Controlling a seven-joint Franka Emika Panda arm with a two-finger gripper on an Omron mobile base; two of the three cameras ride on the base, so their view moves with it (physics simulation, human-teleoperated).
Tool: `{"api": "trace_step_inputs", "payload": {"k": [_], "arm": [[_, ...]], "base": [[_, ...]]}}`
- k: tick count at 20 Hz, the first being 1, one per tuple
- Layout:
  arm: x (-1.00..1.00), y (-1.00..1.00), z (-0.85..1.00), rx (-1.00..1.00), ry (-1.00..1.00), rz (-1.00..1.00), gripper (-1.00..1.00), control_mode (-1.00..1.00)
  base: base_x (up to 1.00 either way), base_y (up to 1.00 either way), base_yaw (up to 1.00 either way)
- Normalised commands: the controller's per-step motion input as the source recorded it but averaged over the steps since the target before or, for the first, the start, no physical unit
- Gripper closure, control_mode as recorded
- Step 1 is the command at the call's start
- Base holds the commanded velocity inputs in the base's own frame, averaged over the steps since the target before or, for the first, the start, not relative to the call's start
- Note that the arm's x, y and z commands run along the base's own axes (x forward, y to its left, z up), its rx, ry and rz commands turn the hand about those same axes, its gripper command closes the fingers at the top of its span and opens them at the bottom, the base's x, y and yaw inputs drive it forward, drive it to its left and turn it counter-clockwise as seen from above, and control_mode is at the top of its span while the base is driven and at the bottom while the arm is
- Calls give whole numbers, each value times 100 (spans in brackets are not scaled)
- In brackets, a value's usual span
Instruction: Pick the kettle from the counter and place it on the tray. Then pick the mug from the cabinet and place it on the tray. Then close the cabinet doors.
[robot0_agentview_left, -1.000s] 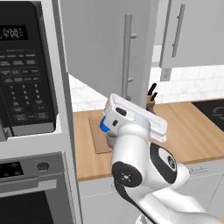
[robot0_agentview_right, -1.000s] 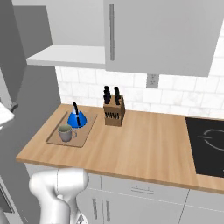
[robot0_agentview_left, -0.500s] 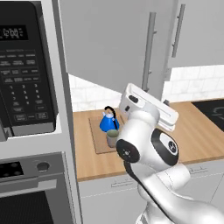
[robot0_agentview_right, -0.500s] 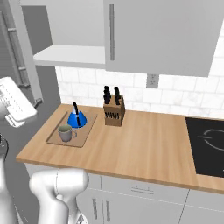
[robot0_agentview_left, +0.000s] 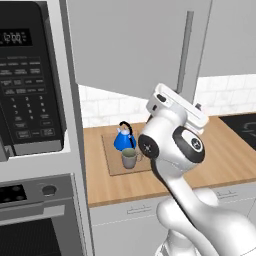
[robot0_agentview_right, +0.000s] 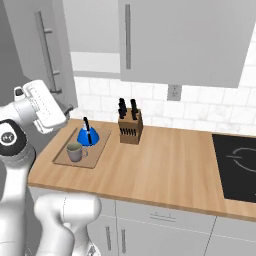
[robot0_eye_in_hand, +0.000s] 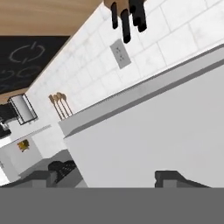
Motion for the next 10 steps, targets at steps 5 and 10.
{"api": "trace_step_inputs", "payload": {"k": [5, 10], "arm": [[63, -32, 1, 4, -1, -5, -100, -100], [64, -32, 1, 5, -3, -1, -100, -100]], "base": [[0, 0, 0], [0, 0, 0]]}}
